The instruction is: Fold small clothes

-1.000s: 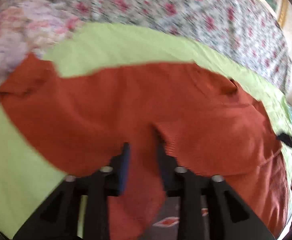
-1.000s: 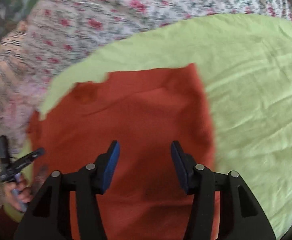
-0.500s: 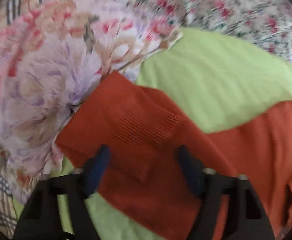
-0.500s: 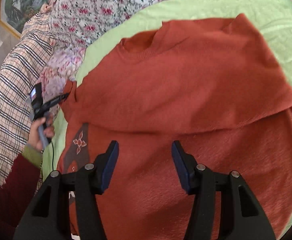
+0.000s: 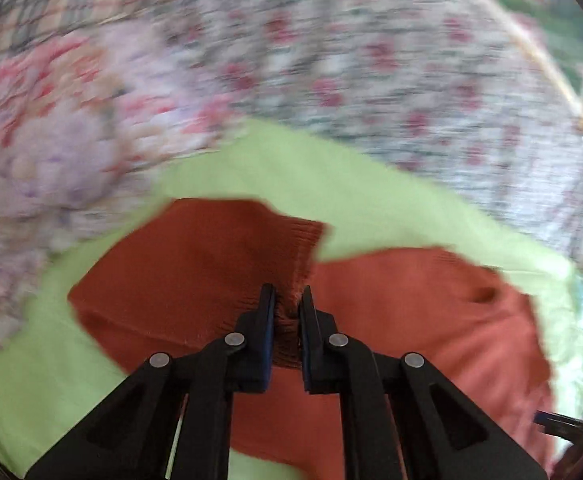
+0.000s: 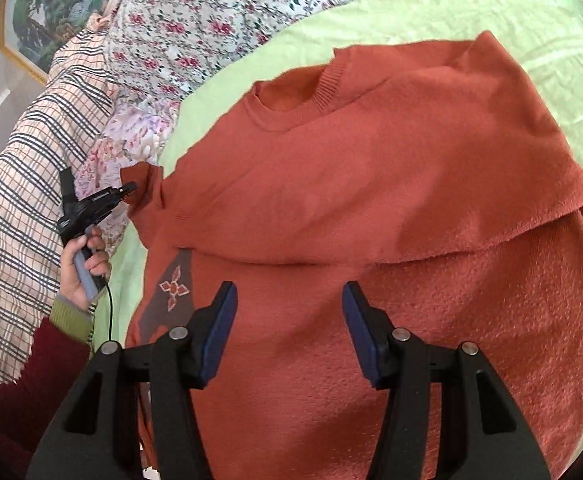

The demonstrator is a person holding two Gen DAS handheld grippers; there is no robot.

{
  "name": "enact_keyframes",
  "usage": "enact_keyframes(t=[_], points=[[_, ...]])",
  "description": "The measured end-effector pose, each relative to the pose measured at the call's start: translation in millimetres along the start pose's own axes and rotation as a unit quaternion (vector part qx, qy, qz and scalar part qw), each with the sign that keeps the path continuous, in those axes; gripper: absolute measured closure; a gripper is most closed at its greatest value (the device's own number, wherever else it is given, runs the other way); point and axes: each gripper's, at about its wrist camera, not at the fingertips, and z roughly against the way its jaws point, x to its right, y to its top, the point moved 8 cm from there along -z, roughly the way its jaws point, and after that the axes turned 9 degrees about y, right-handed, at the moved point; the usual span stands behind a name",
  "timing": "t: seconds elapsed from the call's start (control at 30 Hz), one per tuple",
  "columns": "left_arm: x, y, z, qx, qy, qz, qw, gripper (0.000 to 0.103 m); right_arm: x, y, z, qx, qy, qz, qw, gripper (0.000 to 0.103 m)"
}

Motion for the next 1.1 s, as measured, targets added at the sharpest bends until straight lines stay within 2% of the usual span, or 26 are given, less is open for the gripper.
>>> enact_keyframes(t=[0.1,0.17,0.23,0.37,0.53,0.63,0.7,0.83,0.93,1.03,1.1], points=[[73,-16,17,0.002,-0.072,-0.013,0.9973,0.095,-2,1,10,0.013,0.003,-0.002,1.000,0.047],[127,-28,22,-0.011,-0.129,-0.022,0.9914,0.095,-1,1,18,0.021,0.000,-0.002,1.000,0.047],[177,-40,21,-0.023,-0.164,-0.045,0.9852,0.095,3,2,30,0.032,-0.004,-0.007,0.999,0.047],[256,-79,2,-0.068,-0.200,-0.079,0.9742,0.095,21,2,51,0.053,-0.017,-0.023,0.998,0.047],[305,-120,-35,-0.116,-0.195,-0.107,0.9681,0.094,46,2,75,0.078,-0.037,-0.051,0.995,0.047],[308,-140,-53,-0.145,-0.180,-0.115,0.9661,0.090,56,6,82,0.088,-0.043,-0.059,0.993,0.047],[302,-149,-52,-0.155,-0.187,-0.109,0.9639,0.087,58,11,82,0.091,-0.044,-0.060,0.993,0.047],[270,-159,-24,-0.139,-0.172,-0.101,0.9699,0.077,55,20,63,0.080,-0.036,-0.058,0.994,0.047],[224,-161,-2,-0.114,-0.129,-0.089,0.9811,0.062,50,29,38,0.066,-0.032,-0.053,0.996,0.040],[165,-156,12,-0.104,-0.079,-0.044,0.9904,0.060,42,38,10,0.054,-0.021,-0.049,0.997,0.040],[120,-148,22,-0.085,-0.041,-0.004,0.9955,0.060,35,43,-9,0.046,-0.025,-0.036,0.998,0.037]])
